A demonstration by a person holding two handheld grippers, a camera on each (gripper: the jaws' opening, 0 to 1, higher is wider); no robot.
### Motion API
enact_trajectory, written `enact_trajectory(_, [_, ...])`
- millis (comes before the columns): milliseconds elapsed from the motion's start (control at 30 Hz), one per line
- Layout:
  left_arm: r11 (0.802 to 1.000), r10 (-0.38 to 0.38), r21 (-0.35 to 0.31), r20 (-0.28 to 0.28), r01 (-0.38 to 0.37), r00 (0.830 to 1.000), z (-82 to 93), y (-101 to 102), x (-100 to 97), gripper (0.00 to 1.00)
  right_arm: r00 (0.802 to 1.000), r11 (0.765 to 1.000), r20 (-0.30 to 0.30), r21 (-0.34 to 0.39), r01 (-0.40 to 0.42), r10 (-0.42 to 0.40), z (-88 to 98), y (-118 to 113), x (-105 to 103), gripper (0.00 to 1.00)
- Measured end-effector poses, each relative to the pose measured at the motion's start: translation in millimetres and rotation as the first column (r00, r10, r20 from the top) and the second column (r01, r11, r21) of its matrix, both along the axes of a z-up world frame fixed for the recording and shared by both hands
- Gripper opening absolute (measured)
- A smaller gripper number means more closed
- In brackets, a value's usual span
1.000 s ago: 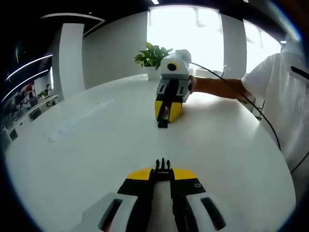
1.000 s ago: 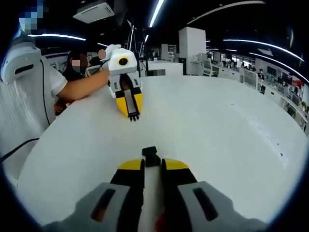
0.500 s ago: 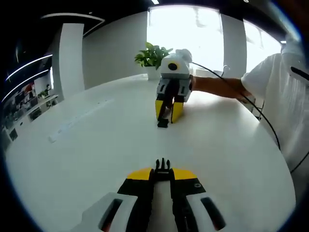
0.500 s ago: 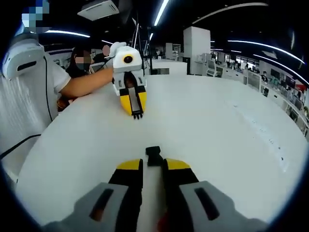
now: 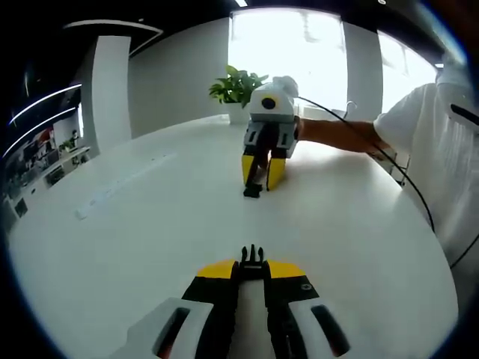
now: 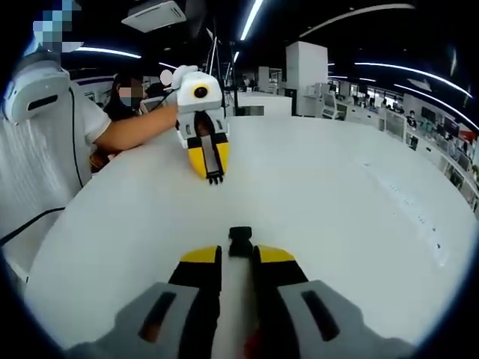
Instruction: Snap the two parts of the plastic buckle together until the buckle closes and remains connected.
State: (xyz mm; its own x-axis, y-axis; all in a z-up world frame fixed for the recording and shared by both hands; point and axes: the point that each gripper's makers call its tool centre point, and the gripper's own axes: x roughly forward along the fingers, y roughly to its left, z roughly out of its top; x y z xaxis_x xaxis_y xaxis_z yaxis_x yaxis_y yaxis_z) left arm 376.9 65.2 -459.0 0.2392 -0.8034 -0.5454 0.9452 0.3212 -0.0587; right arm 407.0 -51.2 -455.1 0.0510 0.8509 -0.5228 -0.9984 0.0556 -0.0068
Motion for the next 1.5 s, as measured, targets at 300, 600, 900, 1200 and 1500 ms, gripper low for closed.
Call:
enact_trajectory(300, [1.000,-0.001,-0.002,0.000,0.001,1.000,-0.9,1,1.7,0.12,1.000,1.000,0.013,0.009,0.012,-0.013,1.0,0,5,0.15])
enact_trajectory(600, [1.000,-0.002,-0.002,0.002,0.002,1.000,-0.4,1,1.2,0.12,1.000,1.000,0.020,0.011,0.016,-0.016,0.9,0,8,0.14])
enact_trajectory(900, [1.000,-0.003,-0.001,0.002,0.003,1.000,-0.5,3,2.2,0.12,1.000,1.000,0.024,0.015,0.014,-0.015,1.2,2,8,0.13])
enact_trajectory(1200, [1.000,-0.001,0.000,0.004,0.001,1.000,-0.3,3,2.2,0.12,1.000,1.000,0.019,0.009,0.017,-0.018,1.4,2,3,0.12])
enact_trajectory(1500, [1.000,-0.010,0.013,0.017,0.010,1.000,0.5,1,0.0,0.11,1.000,1.000,0.019,-0.002,0.014,-0.014,1.0,1,-1,0.12])
